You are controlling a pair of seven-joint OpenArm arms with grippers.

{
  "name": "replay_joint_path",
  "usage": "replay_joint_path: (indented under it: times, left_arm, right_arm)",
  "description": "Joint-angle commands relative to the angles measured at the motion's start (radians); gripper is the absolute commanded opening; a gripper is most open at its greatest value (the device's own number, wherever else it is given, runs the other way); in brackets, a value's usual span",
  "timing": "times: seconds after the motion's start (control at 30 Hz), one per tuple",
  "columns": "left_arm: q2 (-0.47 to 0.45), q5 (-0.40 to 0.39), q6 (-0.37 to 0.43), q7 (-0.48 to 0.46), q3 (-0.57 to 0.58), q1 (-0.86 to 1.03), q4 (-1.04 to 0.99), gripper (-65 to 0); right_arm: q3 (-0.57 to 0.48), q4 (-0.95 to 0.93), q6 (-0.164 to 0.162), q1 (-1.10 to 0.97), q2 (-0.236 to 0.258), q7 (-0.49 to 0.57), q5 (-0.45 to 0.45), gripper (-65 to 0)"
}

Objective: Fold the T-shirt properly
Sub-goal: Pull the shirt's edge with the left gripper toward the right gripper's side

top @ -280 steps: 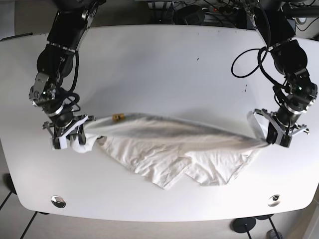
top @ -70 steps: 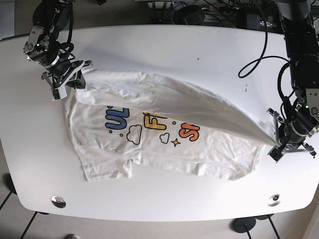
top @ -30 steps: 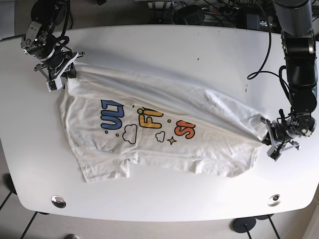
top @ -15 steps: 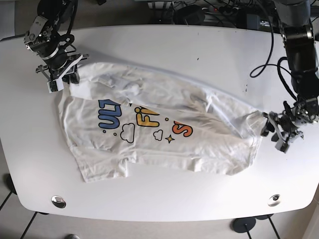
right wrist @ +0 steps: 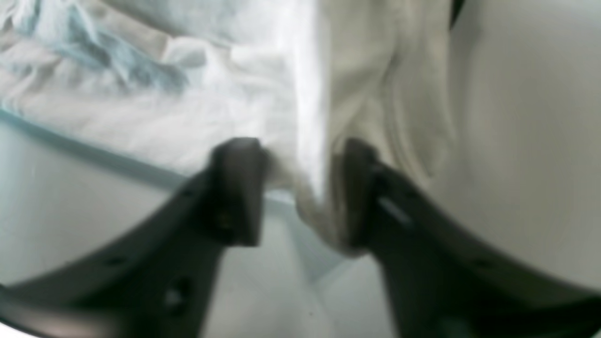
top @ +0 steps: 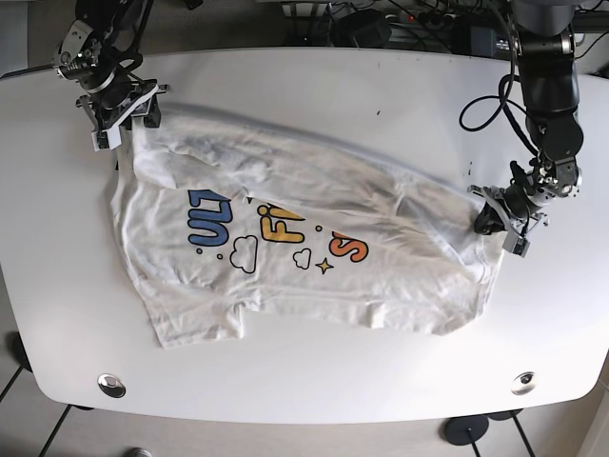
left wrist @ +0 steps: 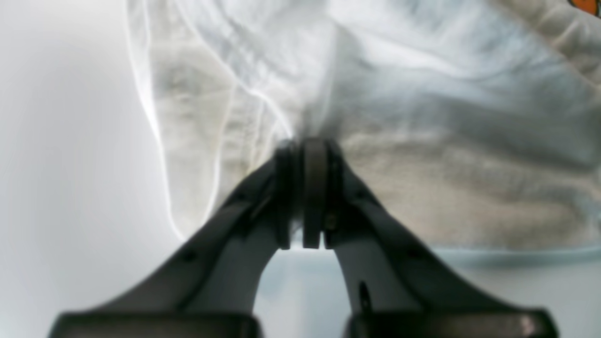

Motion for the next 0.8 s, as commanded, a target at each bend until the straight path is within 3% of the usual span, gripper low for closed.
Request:
replay_joint_path:
  times: [0.03,0.13,0.27,0.37,0.53,0.63,0.7,0.8]
  left_arm:
    - [-0.015,0.019,-0.002,0.031,-0.005,0.027,0.028,-65.0]
    - [-0.01,0.017,-0.002,0.038,-0.126,0.15,0.166,-65.0]
    - [0.024,0.014,-0.002,0.2,-0.316,0.302,0.37,-65.0]
    - [0.044,0.016,-0.002,0.267,-0.438,0.401,0.484,-65.0]
    - [0.079,0.023,-0.002,0.398,-0.545,0.512,0.594,-65.0]
    - [0.088,0.023,-0.002,0.408,-0.551,0.567,0.631,-65.0]
    - [0.088,0.022,-0.002,0.408,-0.551,0.612,0.656,-65.0]
    - [0.088,0.02,-0.002,0.41,-0.576,0.645,0.679,-65.0]
  right_arm:
    - [0.005,-0.003,0.002,0.005,0.011,0.023,0.018,-61.5]
    - [0.005,0.015,0.002,0.002,0.012,0.023,0.022,-62.0]
    - [0.005,0.072,0.002,-0.001,0.017,0.015,0.011,-62.8]
    - [0.005,0.073,0.002,-0.024,0.046,0.015,0.012,-62.8]
    - [0.006,0.097,0.002,-0.082,0.066,0.013,0.022,-62.6]
    - [0.003,0.141,0.002,-0.127,0.068,0.013,0.022,-62.3]
    - [0.003,0.161,0.002,-0.153,0.068,0.013,0.022,-58.2]
    - [0.005,0.181,0.002,-0.187,0.068,0.012,0.022,-35.7]
